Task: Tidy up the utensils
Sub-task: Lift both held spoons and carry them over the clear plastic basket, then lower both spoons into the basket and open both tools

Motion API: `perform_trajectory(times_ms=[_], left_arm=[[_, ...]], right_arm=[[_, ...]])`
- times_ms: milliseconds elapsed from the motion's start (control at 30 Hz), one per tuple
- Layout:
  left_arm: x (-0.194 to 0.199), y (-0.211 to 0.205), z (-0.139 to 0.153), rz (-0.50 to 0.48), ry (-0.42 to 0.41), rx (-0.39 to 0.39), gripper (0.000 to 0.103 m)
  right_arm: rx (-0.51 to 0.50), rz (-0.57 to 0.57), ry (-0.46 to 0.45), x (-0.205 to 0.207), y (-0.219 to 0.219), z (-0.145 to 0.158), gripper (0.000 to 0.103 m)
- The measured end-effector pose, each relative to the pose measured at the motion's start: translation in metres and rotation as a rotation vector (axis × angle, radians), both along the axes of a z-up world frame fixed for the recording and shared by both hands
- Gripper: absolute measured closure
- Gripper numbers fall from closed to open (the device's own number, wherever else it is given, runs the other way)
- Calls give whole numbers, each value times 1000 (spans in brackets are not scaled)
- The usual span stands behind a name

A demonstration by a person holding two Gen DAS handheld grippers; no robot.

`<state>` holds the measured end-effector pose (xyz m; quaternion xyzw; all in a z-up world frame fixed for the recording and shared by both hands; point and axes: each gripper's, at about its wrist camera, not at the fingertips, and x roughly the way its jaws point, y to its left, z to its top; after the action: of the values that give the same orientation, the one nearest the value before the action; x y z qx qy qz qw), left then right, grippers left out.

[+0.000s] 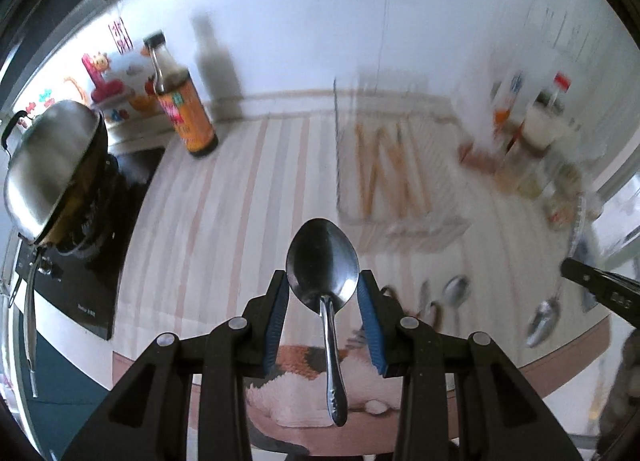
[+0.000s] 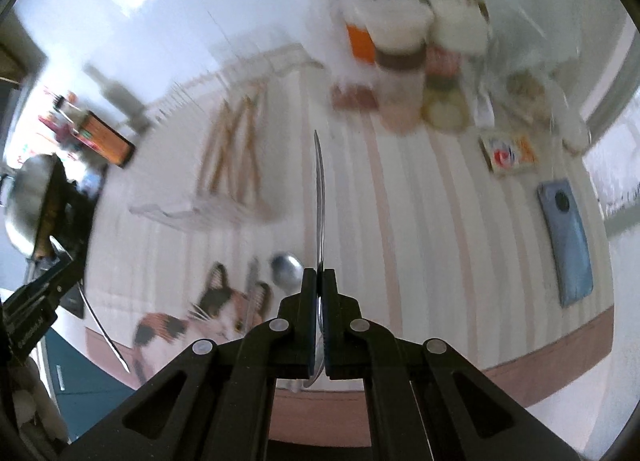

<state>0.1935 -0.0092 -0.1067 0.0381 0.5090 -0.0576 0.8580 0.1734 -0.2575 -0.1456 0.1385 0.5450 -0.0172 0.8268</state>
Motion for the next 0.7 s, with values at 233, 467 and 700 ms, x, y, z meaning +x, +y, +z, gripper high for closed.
perform_trajectory(times_ms=[233,467,700], left_arm=[[26,-5,71,-22,-62,-132,71],[95,-29,99,-40,-73,-169,71],[159,-42,63,-34,33,-149,71]], right_arm=[[42,56,-109,49,15,56,101],[45,88,-123,120,35,74,101],[78,109,-50,175,52,52,101]])
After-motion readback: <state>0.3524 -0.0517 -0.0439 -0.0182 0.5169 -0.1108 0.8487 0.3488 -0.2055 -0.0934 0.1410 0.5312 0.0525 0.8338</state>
